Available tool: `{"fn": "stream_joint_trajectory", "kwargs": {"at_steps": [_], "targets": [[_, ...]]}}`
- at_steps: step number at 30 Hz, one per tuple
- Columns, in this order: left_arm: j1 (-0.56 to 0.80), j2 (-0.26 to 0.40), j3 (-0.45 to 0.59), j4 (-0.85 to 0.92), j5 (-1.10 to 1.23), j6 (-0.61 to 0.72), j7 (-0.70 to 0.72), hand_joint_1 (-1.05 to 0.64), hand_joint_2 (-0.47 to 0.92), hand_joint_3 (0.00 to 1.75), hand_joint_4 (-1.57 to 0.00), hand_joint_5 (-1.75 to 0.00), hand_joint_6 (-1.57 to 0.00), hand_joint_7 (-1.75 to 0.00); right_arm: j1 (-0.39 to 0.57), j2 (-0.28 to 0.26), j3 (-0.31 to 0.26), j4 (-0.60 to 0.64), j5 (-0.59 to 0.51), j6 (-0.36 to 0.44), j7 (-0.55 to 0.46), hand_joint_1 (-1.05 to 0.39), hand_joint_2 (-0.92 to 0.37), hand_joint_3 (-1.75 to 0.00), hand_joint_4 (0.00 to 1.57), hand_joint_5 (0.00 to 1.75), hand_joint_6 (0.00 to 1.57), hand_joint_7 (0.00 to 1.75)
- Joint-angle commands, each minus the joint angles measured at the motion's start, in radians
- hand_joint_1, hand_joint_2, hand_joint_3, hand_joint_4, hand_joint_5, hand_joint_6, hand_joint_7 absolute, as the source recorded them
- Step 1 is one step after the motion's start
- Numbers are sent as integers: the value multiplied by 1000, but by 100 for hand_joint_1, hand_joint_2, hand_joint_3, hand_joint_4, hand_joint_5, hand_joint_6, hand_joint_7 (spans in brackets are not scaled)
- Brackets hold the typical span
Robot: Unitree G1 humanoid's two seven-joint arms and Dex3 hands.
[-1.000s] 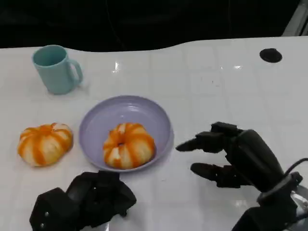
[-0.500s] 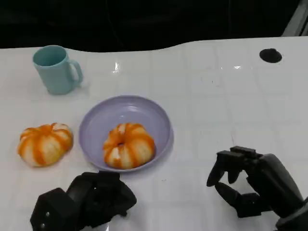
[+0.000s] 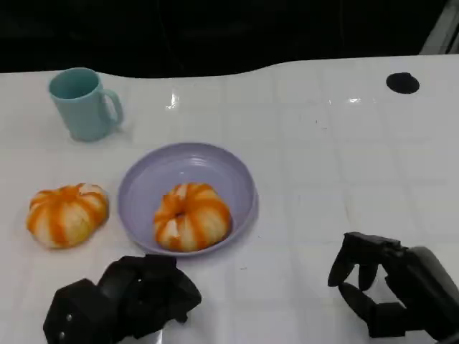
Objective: Grasp the bread from the table and place it into the plate.
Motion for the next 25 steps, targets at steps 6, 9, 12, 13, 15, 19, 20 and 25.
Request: {"fn": "stream_joint_trajectory", "kwargs": {"at_steps": [6,9,12,13,15,19,20,25], "targets": [[10,19,10,-5,-10,2,-1,-103,86,0,-86,-155,-128,-78,-15,-2,-9,55,14,-23,-9,-28,-47,-113,71,175,54,166],[14,19,9,-11,-11,4,-2,-103,86,0,-86,-155,-128,-78,-8,-6,-8,43,3,-9,-1,-29,-48,-111,70,175,55,163],[15,17,9,-11,-15,2,-5,-103,86,0,-86,-155,-128,-78,-6,-9,-7,44,-10,-4,-5,-30,-49,-106,69,175,59,153],[16,18,8,-11,-14,2,-4,-103,86,0,-86,-155,-128,-78,-6,-12,-7,46,-10,-6,-3,-30,-49,-105,69,175,60,152],[15,18,8,-10,-14,1,-5,-103,86,0,-85,-155,-128,-78,-6,-15,-8,51,-2,-12,4,-31,-50,-100,67,174,64,141],[11,20,10,-6,-12,0,-2,-104,86,0,-86,-156,-128,-79,-6,-17,-12,43,8,-8,17,-32,-53,-92,67,170,68,132],[10,21,10,-6,-11,2,-2,-105,86,0,-86,-156,-128,-79,-6,-17,-12,41,10,-7,20,-32,-53,-92,67,169,68,131],[10,25,12,-10,-12,3,-3,-105,86,0,-86,-156,-127,-80,-8,-14,-15,43,25,-14,32,-31,-55,-92,68,168,70,129]]}}
